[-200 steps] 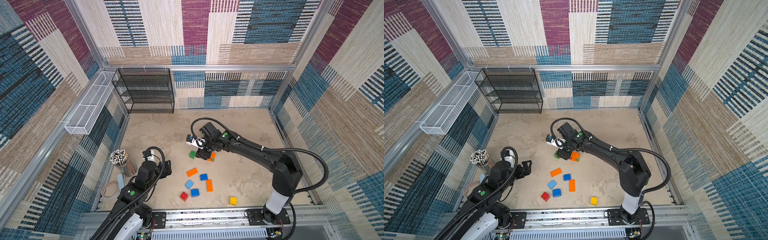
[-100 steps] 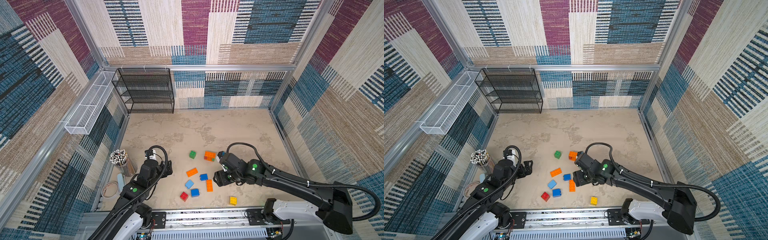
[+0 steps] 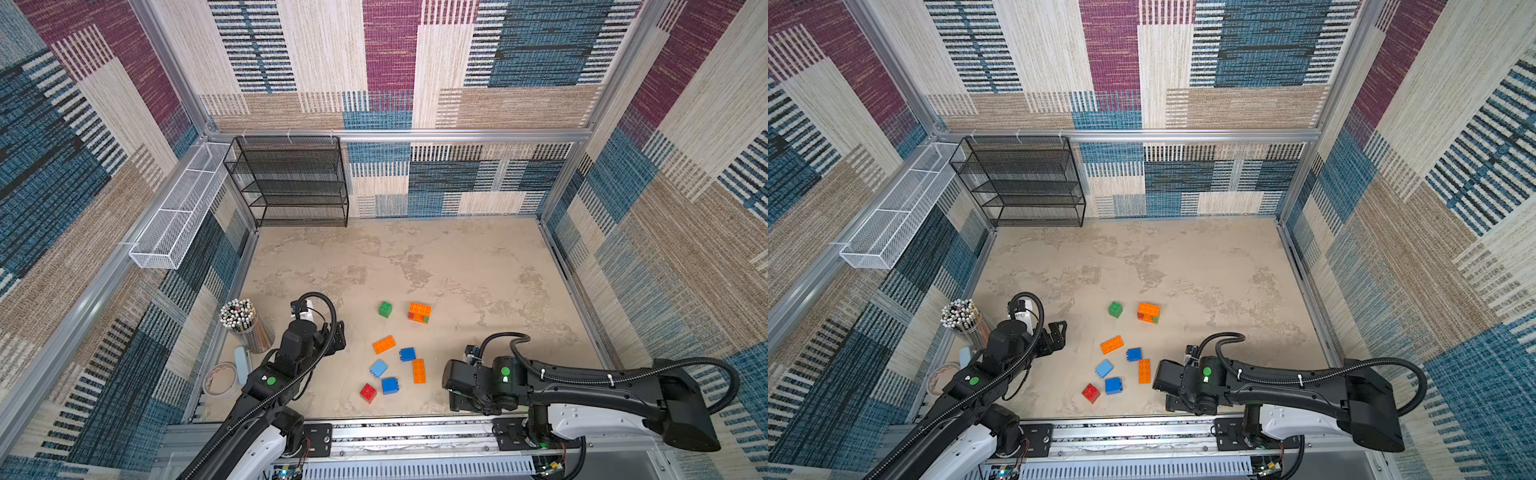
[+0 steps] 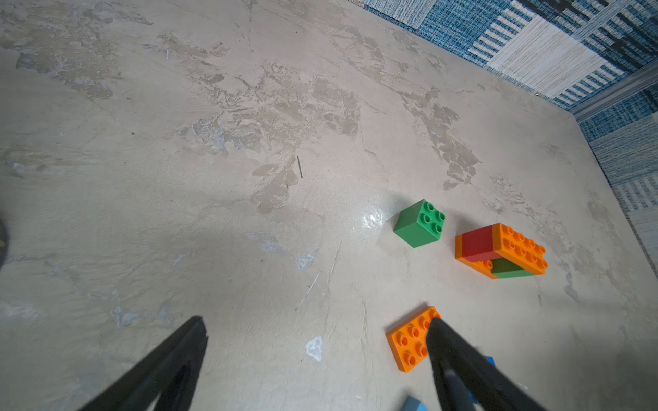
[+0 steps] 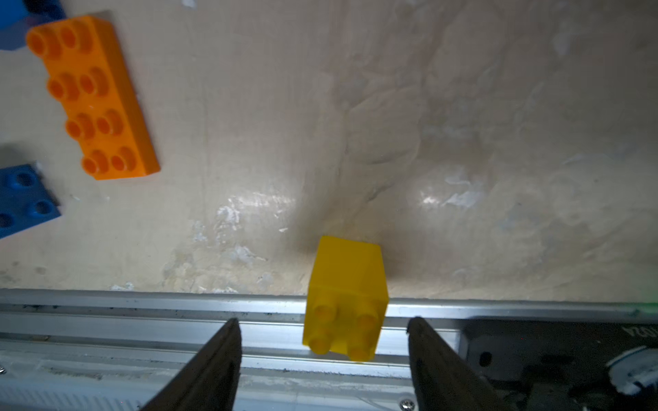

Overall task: Assemble the letter p with lego
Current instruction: Pick up the lego brick from the center of the board.

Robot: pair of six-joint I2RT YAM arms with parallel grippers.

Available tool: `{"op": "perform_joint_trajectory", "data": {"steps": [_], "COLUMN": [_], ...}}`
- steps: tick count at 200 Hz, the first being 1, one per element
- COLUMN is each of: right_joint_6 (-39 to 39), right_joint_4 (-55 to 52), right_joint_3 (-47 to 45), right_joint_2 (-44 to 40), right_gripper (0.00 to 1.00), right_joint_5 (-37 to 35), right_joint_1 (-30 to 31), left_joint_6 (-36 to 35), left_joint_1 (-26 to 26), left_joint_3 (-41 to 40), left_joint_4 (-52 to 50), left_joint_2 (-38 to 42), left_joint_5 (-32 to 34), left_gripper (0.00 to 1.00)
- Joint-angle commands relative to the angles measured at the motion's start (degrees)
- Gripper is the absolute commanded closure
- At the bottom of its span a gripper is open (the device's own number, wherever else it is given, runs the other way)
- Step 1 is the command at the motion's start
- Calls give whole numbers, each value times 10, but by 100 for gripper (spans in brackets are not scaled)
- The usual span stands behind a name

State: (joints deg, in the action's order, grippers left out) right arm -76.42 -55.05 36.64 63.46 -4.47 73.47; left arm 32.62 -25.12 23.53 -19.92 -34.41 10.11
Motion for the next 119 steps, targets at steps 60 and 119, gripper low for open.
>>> {"op": "perform_joint_trajectory", "data": {"steps": [60,119], "right_joint_6": [-33,27], "right_joint_4": [68,22], "right_joint_3": [-43,28], "right_joint_2": [13,33], "right_gripper": [64,81], "right_joint_5": [2,-52], "right_joint_1": [4,-2], "left_joint_6": [-10,-8], "left_joint_1": [2,2], "left_joint_3": [-3,-6], "left_joint_4": [14,15], "left_joint_2": [-1,-2], "left_joint_5": [-2,-3], "left_gripper": [2,2]}}
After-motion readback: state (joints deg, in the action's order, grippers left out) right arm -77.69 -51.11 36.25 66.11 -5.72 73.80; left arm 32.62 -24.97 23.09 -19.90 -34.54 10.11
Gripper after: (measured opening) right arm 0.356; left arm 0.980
